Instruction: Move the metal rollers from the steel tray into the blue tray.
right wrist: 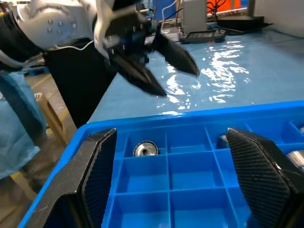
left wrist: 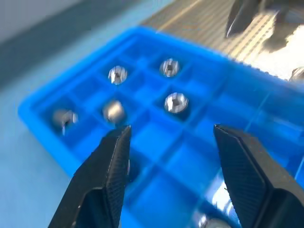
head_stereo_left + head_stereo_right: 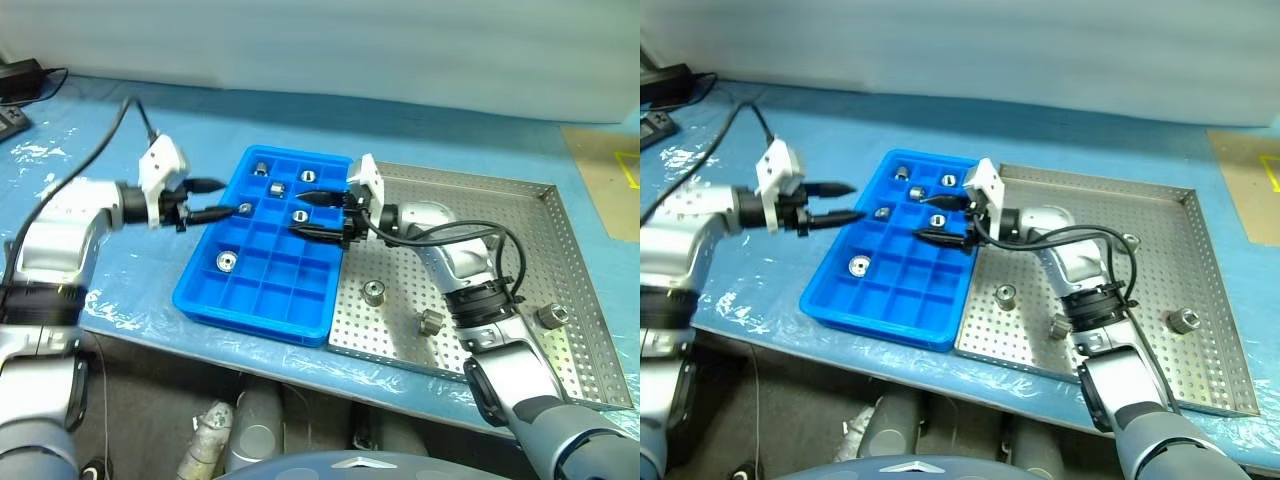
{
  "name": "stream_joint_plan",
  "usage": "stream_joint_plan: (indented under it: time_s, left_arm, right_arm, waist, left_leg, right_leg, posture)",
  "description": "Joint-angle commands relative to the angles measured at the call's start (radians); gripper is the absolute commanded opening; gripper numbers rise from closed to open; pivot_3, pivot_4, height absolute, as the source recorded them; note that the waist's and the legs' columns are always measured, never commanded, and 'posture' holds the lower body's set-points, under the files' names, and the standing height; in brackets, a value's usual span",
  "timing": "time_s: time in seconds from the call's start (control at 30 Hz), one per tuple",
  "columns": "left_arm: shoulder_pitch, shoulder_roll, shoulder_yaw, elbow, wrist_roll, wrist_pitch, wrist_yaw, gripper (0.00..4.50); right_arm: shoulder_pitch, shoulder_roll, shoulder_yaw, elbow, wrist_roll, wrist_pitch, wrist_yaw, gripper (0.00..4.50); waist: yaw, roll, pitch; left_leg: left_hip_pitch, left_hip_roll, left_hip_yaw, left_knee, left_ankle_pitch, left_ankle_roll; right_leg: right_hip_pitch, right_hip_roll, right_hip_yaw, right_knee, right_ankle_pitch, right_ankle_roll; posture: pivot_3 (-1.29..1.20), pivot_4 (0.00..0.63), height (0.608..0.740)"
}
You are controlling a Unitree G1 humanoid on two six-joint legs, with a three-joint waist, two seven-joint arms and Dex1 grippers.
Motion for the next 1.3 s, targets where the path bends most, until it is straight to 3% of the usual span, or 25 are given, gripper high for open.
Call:
stream_joint_plan:
  time_s: [0.03,0.3,0.53,0.83,0.93,1.3]
  left_arm:
    - [-0.119,-0.041,-0.055,0.128,0.031,-0.075,-0.065,2.90]
    - [-0.337,-0.274,-0.198,0.531,0.159,-0.304,-0.177,2.90]
    - [-0.391,-0.429,-0.231,0.755,0.231,-0.446,-0.220,2.90]
    - [-0.346,-0.541,-0.322,0.793,0.347,-0.599,-0.284,2.90]
    - [-0.310,-0.539,-0.351,0.746,0.345,-0.613,-0.352,2.90]
    - [-0.241,-0.558,-0.384,0.701,0.385,-0.662,-0.347,2.90]
  right_arm:
    - [0.021,-0.027,-0.061,-0.081,0.022,0.010,-0.044,3.79]
    - [0.219,-0.131,-0.218,-0.322,0.059,0.101,-0.199,3.79]
    - [0.427,-0.163,-0.322,-0.549,0.095,0.182,-0.345,3.79]
    - [0.549,-0.148,-0.328,-0.673,0.123,0.223,-0.459,3.79]
    - [0.546,-0.154,-0.325,-0.673,0.130,0.226,-0.469,3.79]
    - [0.550,-0.164,-0.315,-0.676,0.140,0.230,-0.481,3.79]
  waist:
    - [-0.014,0.000,0.000]
    - [-0.073,-0.001,0.000]
    - [-0.149,-0.002,0.000]
    - [-0.199,-0.001,0.000]
    - [-0.205,-0.001,0.000]
    - [-0.208,-0.001,0.000]
  left_leg:
    - [0.000,0.000,0.002,0.000,0.000,0.000]
    - [-0.002,-0.002,0.004,0.001,-0.001,0.003]
    - [-0.001,-0.004,0.005,0.002,-0.005,0.008]
    - [0.005,-0.004,0.006,0.003,-0.009,0.016]
    - [0.011,-0.002,0.006,0.004,-0.012,0.020]
    - [0.010,-0.002,0.008,0.004,-0.013,0.028]
  right_leg:
    - [0.000,0.000,0.000,0.000,0.000,0.000]
    - [0.000,0.001,0.000,-0.001,0.002,0.003]
    - [0.001,0.002,0.001,-0.003,0.003,0.005]
    - [0.011,0.002,0.002,-0.012,0.001,0.002]
    - [0.022,0.001,0.002,-0.020,0.002,0.004]
    - [0.022,0.000,0.003,-0.023,0.003,0.004]
  posture:
    - [0.02,0.150,0.740]
    - [-0.25,0.150,0.740]
    - [-0.42,0.150,0.740]
    - [-0.48,0.150,0.740]
    - [-0.48,0.150,0.740]
    - [-0.48,0.150,0.740]
